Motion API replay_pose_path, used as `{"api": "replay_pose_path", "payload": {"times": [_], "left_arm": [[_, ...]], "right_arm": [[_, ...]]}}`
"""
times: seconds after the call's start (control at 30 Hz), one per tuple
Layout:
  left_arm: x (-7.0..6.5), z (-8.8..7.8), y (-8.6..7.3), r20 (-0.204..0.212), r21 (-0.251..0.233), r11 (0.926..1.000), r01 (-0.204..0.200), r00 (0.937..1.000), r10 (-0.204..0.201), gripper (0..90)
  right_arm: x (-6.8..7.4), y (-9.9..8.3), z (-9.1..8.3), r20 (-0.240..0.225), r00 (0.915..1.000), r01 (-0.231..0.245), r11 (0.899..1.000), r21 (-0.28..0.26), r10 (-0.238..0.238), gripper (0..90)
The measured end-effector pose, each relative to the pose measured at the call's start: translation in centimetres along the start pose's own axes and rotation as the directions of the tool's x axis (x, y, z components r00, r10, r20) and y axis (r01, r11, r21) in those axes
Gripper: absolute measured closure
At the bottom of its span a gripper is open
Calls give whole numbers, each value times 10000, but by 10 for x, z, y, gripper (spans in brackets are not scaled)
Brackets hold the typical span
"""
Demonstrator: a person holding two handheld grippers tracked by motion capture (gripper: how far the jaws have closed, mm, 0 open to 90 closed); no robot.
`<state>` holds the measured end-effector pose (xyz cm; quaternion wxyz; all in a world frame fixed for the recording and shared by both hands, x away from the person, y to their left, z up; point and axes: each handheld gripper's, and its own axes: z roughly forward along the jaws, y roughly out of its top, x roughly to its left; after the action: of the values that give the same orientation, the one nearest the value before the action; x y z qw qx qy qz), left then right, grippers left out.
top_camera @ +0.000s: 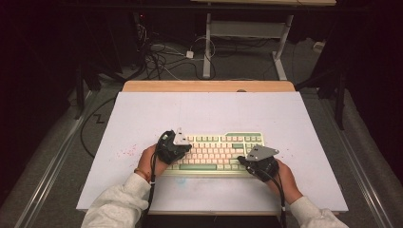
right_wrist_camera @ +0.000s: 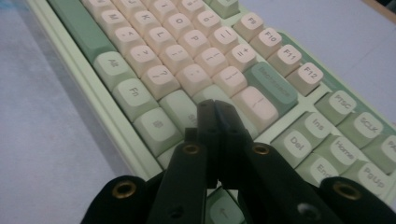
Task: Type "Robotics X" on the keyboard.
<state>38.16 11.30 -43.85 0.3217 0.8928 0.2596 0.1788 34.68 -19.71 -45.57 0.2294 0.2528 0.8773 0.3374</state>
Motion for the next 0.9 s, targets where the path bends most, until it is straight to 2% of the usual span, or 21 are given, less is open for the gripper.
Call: {"api": "replay_pose_path", "payload": {"times": [0.17, 0.23, 0.3, 0.37, 0.4, 0.43, 0.47, 0.5, 0.57, 0.6, 0.63, 0.67, 0.7, 0.73, 0.8, 0.83, 0.9], "left_arm": [[-1, -15, -3, -62, -681, 9974, -213, 9998, 209, 875], [-2, -20, -6, -75, -986, 9941, -442, 9990, 436, 850], [-1, -24, -8, -318, -1052, 9930, -542, 9982, 511, 839], [-1, -26, -10, -342, -1228, 9906, -603, 9978, 565, 808], [-1, -29, -12, -370, -1385, 9883, -643, 9975, 597, 761], [-2, -33, -15, -612, -1522, 9852, -791, 9956, 705, 697], [-2, -33, -15, -612, -1522, 9852, -791, 9956, 705, 645], [-2, -37, -19, -843, -1650, 9822, -899, 9935, 767, 635], [-2, -39, -21, -942, -1745, 9802, -933, 9925, 777, 511], [-2, -43, -27, -1269, -1954, 9767, -891, 9898, 649, 407], [-2, -45, -30, -1408, -2049, 9750, -864, 9883, 580, 351], [-2, -45, -30, -1408, -2049, 9750, -864, 9883, 580, 324], [-1, -49, -37, -1453, -2287, 9709, -713, 9886, 384, 276], [-1, -52, -41, -1502, -2336, 9697, -712, 9880, 363, 237], [-1, -54, -45, -1620, -2376, 9685, -742, 9861, 358, 233], [-1, -58, -53, -1652, -2574, 9642, -640, 9860, 214, 215], [-2, -62, -61, -1727, -2632, 9627, -624, 9848, 167, 199]], "right_arm": [[0, 3, -10, 251, 9997, 1, 9993, -374, 8, 900], [0, 4, -13, 283, 9996, 83, 9985, -546, -68, 900], [0, 5, -16, 282, 9996, 21, 9975, -701, -1, 900], [0, 6, -19, 262, 9997, 4, 9969, -785, 17, 900], [-1, 6, -20, 281, 9996, 12, 9966, -826, 11, 900], [-1, 7, -21, 254, 9997, -27, 9963, -854, 48, 900], [-1, 7, -21, 243, 9997, -69, 9960, -886, 91, 900], [-2, 7, -22, 239, 9997, -38, 9960, -888, 59, 900], [-2, 7, -23, 256, 9996, -90, 9960, -889, 113, 900], [-4, 7, -24, 234, 9997, -89, 9955, -943, 112, 900], [-4, 8, -25, 280, 9995, -143, 9952, -970, 170, 900], [-5, 8, -26, 292, 9995, -107, 9950, -993, 137, 900], [-6, 8, -27, 300, 9994, -142, 9946, -1023, 173, 900], [-6, 9, -28, 303, 9993, -192, 9941, -1070, 226, 900], [-8, 11, -30, 315, 9990, -277, 9929, -1153, 315, 900], [-9, 11, -30, 292, 9991, -272, 9929, -1162, 307, 900], [-9, 12, -30, 304, 9989, -318, 9927, -1160, 356, 900]]}}
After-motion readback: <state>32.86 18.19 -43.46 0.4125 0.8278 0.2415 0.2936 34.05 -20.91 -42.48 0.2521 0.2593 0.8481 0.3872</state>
